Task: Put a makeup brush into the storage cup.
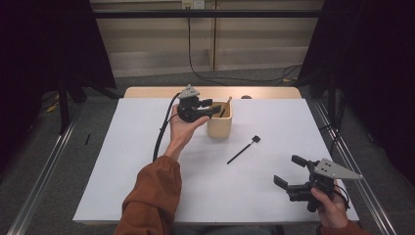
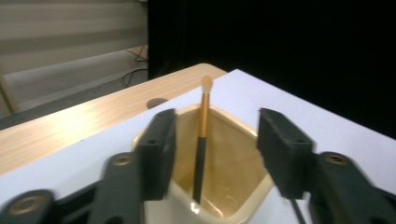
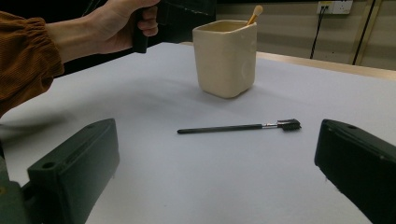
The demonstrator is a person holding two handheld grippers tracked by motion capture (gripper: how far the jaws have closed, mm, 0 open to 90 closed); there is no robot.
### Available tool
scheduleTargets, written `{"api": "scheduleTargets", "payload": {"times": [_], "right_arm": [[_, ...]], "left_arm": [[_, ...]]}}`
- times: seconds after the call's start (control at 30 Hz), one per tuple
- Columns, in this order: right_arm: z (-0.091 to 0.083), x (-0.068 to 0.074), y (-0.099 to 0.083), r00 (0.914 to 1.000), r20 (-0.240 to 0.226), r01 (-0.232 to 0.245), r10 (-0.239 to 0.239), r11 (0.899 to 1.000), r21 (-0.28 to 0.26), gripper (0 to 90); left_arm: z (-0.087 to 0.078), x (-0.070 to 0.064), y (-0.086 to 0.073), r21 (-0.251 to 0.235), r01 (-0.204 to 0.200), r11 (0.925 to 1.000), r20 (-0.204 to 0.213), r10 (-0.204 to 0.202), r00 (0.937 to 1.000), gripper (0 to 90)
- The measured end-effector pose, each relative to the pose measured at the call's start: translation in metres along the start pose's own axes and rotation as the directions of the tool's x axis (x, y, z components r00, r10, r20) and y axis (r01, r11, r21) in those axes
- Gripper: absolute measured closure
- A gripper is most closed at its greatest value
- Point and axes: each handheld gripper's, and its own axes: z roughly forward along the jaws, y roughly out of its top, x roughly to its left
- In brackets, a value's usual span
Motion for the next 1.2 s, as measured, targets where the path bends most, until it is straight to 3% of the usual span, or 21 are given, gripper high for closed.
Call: {"api": "scheduleTargets", "payload": {"times": [0.17,0.23,0.27,0.33,0.4,0.5,0.57,0.63,0.73,0.83,1.2], "right_arm": [[-0.001,0.0,0.0,1.0,-0.002,0.001,-0.001,1.0,-0.001,0.0],[-0.001,0.0,0.0,1.0,-0.003,0.002,-0.002,1.0,0.0,0.0],[0.0,0.0,0.0,1.0,-0.001,0.003,-0.003,1.0,0.0,0.0],[0.0,0.0,0.0,1.0,-0.001,0.004,-0.004,1.0,-0.001,0.0],[0.0,0.0,0.0,1.0,-0.001,-0.001,0.001,1.0,0.001,0.0],[0.0,0.0,0.0,1.0,-0.001,-0.001,0.001,1.0,0.002,0.0],[0.0,0.0,0.0,1.0,0.0,0.002,-0.002,1.0,0.0,0.0],[0.0,0.0,0.0,1.0,0.001,0.002,-0.002,1.0,0.0,0.0],[0.0,0.0,0.0,1.0,0.0,0.002,-0.002,1.0,-0.001,0.0],[0.0,0.0,0.0,1.0,0.0,0.001,-0.001,1.0,0.001,0.0],[0.0,0.0,0.0,1.0,0.003,0.002,-0.002,1.0,0.002,0.0]], "left_arm": [[-0.002,-0.001,0.002,-0.006,0.009,0.9999,-0.011,-0.009,0.9999,22.6],[-0.004,-0.002,0.003,-0.011,0.008,0.9999,-0.008,-0.008,0.9999,19.6],[-0.004,-0.002,0.003,-0.009,0.018,0.9998,-0.008,-0.018,0.9998,11.5],[-0.005,-0.004,0.004,-0.002,0.037,0.9993,-0.012,-0.037,0.9993,5.2],[-0.007,-0.007,0.005,-0.009,0.042,0.9991,0.002,-0.042,0.9991,3.8],[-0.009,-0.011,0.006,-0.002,0.006,1.0,0.004,-0.006,1.0,2.9],[-0.012,-0.012,0.007,-0.011,0.015,0.9998,0.007,-0.015,0.9999,2.9],[-0.017,-0.014,0.009,-0.025,0.025,0.9994,0.041,-0.024,0.9989,3.7],[-0.02,-0.017,0.01,-0.017,0.011,0.9998,0.032,-0.011,0.9994,3.7],[-0.025,-0.021,0.009,-0.033,0.014,0.9993,0.051,-0.013,0.9986,3.2],[-0.041,-0.037,0.003,-0.022,-0.034,0.9992,0.02,0.034,0.9992,3.1]]}}
